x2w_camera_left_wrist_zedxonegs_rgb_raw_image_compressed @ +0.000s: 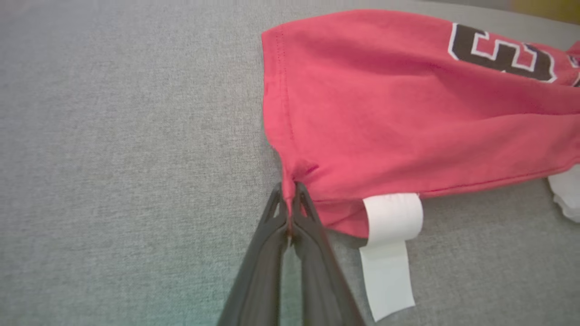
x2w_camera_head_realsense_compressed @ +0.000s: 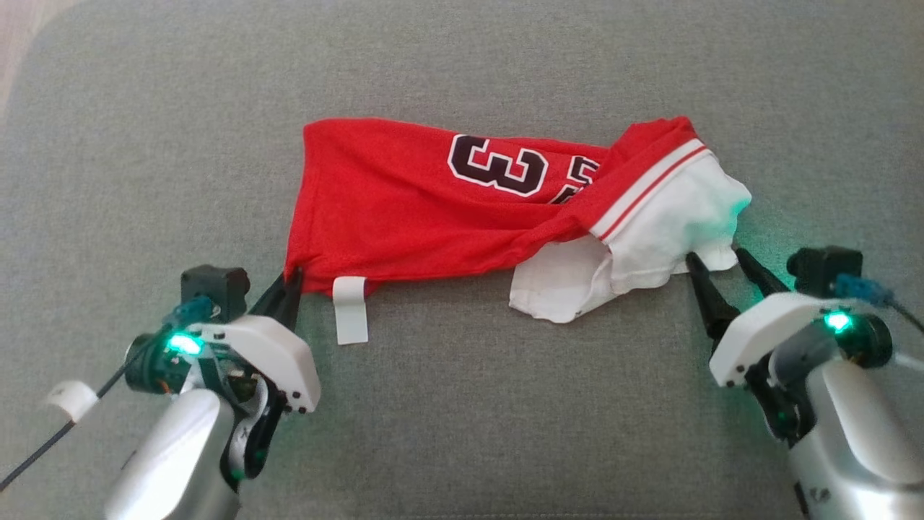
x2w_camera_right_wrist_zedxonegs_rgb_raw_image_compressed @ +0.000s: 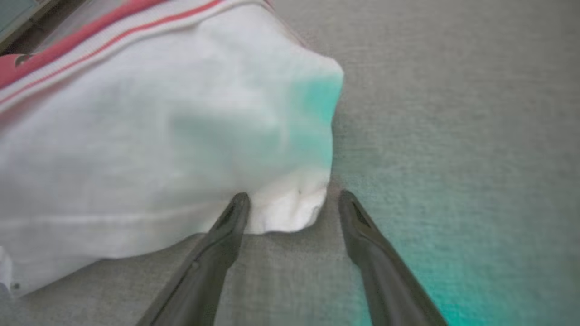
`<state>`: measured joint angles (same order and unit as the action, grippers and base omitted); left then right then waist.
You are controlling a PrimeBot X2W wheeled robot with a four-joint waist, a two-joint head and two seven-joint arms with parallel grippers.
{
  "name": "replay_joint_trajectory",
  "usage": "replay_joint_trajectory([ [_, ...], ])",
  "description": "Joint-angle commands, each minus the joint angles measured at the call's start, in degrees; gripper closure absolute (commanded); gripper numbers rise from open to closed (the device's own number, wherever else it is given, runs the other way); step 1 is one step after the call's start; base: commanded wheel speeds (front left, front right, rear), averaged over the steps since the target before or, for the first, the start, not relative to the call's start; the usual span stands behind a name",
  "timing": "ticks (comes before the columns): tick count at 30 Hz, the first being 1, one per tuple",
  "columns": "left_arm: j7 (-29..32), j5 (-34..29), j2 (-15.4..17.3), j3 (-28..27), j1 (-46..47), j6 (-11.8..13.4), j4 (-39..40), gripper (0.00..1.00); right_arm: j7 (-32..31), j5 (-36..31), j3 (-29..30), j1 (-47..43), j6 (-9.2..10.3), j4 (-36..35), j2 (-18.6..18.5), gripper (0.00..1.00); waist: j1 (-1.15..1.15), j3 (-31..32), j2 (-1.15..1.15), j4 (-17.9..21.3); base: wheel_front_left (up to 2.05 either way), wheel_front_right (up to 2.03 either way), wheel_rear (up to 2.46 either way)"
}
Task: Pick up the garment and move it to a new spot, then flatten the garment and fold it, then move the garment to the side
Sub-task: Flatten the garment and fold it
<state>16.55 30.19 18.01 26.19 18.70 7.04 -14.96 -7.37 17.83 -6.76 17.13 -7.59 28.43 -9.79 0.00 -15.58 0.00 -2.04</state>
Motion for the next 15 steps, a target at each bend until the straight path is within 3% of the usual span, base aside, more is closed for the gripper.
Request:
replay_joint_trajectory([
  [1,-1.3,-0.5,1.0,-1.8,2.5,-0.2,1.7,1.0,-2.7,1.2,-2.6,0.2,0.1,1.4,-0.5,0.6,0.0,0.0,0.0,-0.4,0.0,0.0,0.0],
  [2,-2.0,-0.7,1.0,-1.8,2.5,-0.2,1.9,1.0,-2.9,2.0,-2.8,0.5,0.1,1.8,-0.6,1.0,0.0,0.0,0.0,-0.5,0.0,0.0,0.0],
  [7,-6.7,-1.3,1.6,-3.1,2.5,0.1,5.4,1.0,0.2,3.9,-2.0,0.7,0.1,-0.6,-2.4,1.0,0.0,1.1,0.0,-0.8,0.0,0.0,0.0],
  [15,-10.1,-4.0,4.9,-6.3,2.2,3.3,19.5,1.0,5.5,2.0,4.5,0.5,0.1,-18.1,-5.5,1.0,0.0,4.4,0.0,0.3,0.0,0.0,0.0],
])
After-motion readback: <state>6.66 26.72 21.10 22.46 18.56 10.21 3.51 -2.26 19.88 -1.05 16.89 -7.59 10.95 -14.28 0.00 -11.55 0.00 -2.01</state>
